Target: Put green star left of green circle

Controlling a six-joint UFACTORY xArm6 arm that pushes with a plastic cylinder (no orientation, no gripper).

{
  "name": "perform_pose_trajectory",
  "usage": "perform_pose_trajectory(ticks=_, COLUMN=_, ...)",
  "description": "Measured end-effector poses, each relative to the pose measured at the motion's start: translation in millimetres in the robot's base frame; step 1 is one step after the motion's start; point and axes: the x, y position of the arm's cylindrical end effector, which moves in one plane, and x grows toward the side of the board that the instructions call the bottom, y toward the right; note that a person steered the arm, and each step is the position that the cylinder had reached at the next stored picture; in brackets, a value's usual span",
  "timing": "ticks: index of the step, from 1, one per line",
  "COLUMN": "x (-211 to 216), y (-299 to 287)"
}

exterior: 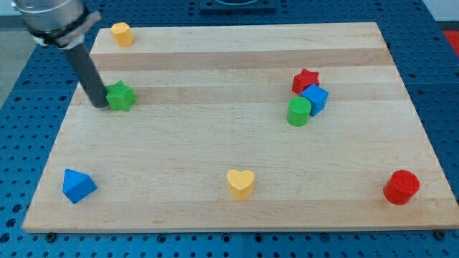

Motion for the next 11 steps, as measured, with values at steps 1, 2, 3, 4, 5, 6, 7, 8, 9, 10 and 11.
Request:
perform_pose_trajectory(ticks=1, x=0, y=40)
perform_pose_trajectory(ticks=2, x=-6, y=78)
perform_pose_trajectory(ticks=3, x=-26, y=94)
perform_pose_trajectory(ticks=4, x=-51, y=70)
perform_pose_trajectory(ticks=5, x=-72, y=69)
perform_pose_trajectory(ticks=6, x=-92, y=69)
perform_pose_trajectory(ticks=7, x=-77, y=86)
perform_pose_trajectory(ticks=8, x=-49, y=112)
perform_pose_trajectory(ticks=9, x=-20, y=146)
perform_pose_trajectory(ticks=10, x=7, y=178)
perform_pose_trajectory(ticks=11, x=27, y=206)
